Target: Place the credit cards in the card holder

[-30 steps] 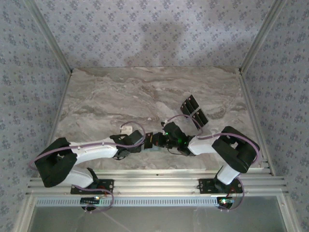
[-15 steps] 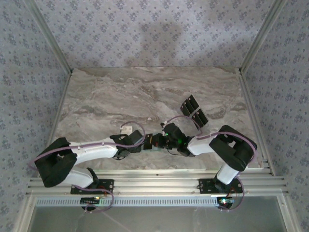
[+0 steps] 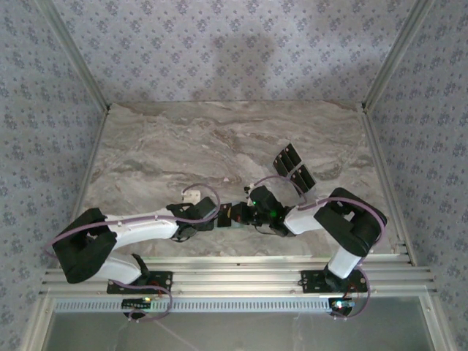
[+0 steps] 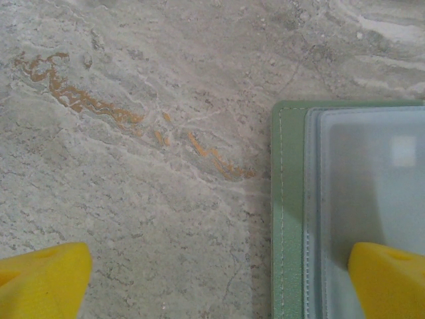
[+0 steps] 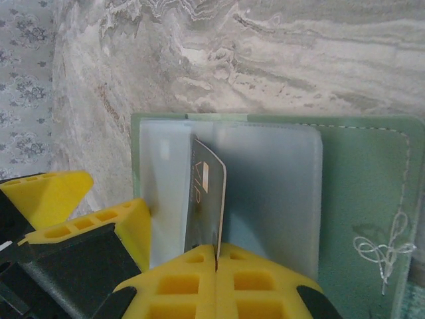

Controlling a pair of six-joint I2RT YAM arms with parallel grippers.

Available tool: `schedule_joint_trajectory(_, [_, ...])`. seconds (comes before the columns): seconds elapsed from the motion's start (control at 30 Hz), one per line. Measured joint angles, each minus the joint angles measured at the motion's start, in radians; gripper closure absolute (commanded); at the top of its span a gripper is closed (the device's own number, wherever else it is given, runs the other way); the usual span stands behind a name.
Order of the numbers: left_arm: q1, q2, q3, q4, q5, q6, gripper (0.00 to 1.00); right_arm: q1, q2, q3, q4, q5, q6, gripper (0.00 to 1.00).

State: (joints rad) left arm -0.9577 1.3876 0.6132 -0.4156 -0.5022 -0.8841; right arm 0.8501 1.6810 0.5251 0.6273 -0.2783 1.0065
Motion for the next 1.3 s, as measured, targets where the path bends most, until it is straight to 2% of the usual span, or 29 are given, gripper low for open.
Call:
schedule_joint_trajectory(1.07, [0.0, -0.01, -0.012, -0.005, -0.032, 0.0, 0.0, 0.008, 0.107, 0.085, 0.024, -0.051, 0.0, 1.0])
schedule_joint_trajectory(1.3, [0.0, -0.064, -0.012, -0.08, -0.031, 0.001, 0.0, 0.013, 0.109, 0.089, 0.016, -0.051, 0.0, 1.0])
